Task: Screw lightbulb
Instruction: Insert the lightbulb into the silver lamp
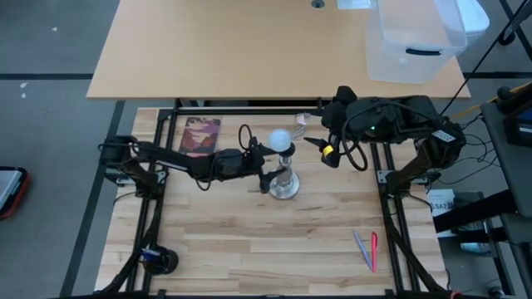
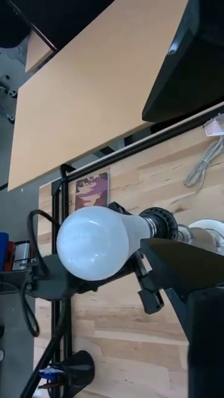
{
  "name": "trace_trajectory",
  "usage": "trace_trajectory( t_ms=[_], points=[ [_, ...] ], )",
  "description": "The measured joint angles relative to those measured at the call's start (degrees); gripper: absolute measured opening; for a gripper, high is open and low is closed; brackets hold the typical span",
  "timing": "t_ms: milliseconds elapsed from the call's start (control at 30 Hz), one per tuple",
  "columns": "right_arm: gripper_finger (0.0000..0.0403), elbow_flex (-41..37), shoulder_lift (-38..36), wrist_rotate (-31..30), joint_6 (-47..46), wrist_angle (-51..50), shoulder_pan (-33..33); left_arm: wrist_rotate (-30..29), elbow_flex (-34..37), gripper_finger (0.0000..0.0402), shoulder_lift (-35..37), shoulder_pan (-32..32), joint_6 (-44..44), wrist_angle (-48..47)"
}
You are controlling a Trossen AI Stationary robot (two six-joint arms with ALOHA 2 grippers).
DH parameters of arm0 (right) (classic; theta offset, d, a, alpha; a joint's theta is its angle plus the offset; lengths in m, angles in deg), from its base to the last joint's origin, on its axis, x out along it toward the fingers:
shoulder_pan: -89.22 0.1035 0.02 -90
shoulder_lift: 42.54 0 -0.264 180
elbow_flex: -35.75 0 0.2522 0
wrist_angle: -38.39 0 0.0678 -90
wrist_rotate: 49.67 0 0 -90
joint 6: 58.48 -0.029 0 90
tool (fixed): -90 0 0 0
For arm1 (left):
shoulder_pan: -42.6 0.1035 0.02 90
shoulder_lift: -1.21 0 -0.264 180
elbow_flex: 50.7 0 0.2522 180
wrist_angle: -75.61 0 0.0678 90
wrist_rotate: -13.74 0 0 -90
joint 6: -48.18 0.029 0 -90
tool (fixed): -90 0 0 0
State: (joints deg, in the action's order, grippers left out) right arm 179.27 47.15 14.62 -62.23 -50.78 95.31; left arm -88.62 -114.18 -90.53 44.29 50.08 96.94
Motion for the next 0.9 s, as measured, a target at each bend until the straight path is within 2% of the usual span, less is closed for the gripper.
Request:
trace_trajectory(
  t_ms=[133, 433, 633, 800, 900],
  points=[
    [0.0313, 0.00, 0.00, 0.11, 0.50, -0.87, -0.01, -1.23, 0.02, 0.0314, 2.95, -0.11, 0.23, -3.48],
    [0.0313, 0.00, 0.02, 0.55, 2.98, -4.03, -0.01, -6.30, -0.04, 0.0314, 14.47, -1.32, 6.19, -12.49],
    [0.0313, 0.00, 0.02, 0.58, 3.19, -3.81, 0.02, -6.65, -0.09, 0.0314, 17.72, -2.17, 9.42, -12.34],
    [0.0313, 0.00, 0.14, 6.81, 4.02, -3.77, 0.02, -6.64, -0.09, 0.0314, 19.19, -2.22, 10.82, -12.70],
    [0.0313, 0.00, 0.67, 7.85, 4.24, -3.83, 0.04, -5.69, -0.09, 0.0314, 20.64, -2.75, 12.51, -12.19]
  ],
)
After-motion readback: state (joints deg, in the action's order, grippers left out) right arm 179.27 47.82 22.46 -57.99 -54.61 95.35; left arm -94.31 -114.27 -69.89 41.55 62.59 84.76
